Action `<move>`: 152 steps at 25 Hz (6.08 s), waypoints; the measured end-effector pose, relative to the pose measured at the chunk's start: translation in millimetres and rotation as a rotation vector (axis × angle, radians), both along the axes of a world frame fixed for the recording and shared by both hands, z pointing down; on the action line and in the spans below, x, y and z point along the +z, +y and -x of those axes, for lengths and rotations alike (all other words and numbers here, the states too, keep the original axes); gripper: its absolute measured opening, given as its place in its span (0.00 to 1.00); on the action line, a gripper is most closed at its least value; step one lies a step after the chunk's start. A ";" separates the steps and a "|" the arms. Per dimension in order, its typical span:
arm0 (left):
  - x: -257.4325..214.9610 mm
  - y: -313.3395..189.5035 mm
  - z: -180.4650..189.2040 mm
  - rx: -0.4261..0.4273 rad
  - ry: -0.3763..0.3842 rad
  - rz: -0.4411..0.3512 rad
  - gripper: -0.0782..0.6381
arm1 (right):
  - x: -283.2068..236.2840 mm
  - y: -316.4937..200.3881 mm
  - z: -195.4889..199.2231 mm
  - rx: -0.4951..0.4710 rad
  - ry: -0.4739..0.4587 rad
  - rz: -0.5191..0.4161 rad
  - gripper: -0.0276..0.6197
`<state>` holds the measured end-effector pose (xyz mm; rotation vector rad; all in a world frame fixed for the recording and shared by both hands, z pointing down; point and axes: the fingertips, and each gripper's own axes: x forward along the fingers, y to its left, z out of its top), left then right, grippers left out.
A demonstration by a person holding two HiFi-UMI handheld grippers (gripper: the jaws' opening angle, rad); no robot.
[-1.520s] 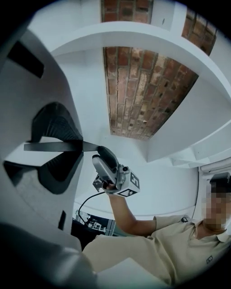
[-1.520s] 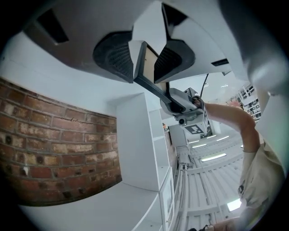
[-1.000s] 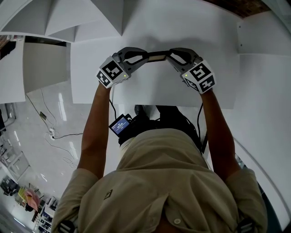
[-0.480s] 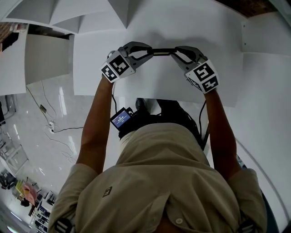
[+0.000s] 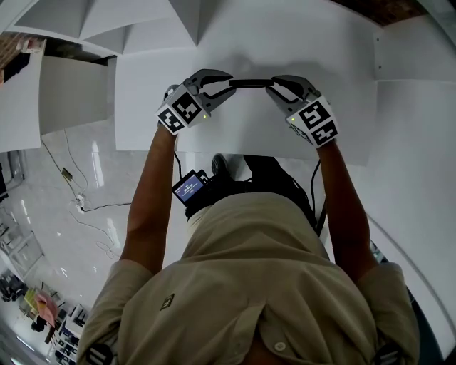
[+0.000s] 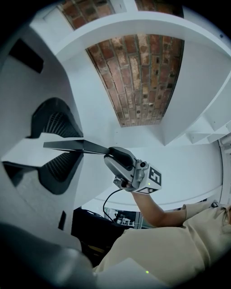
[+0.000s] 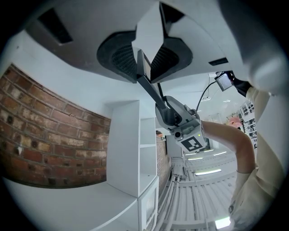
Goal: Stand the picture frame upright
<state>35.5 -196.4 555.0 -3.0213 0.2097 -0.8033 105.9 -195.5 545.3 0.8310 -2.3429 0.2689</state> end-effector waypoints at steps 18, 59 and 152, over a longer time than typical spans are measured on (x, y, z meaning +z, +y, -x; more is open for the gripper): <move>-1.0 4.1 4.1 -0.037 -0.024 -0.014 0.23 | -0.1 1.4 -2.3 -0.020 0.017 -0.011 0.23; -67.4 36.7 62.9 -0.179 0.019 -0.085 0.23 | -35.5 -13.4 -11.9 0.175 -0.023 -0.003 0.26; -3.5 10.4 -44.0 0.055 -0.031 0.043 0.22 | 12.9 7.0 -28.8 -0.021 -0.072 -0.005 0.16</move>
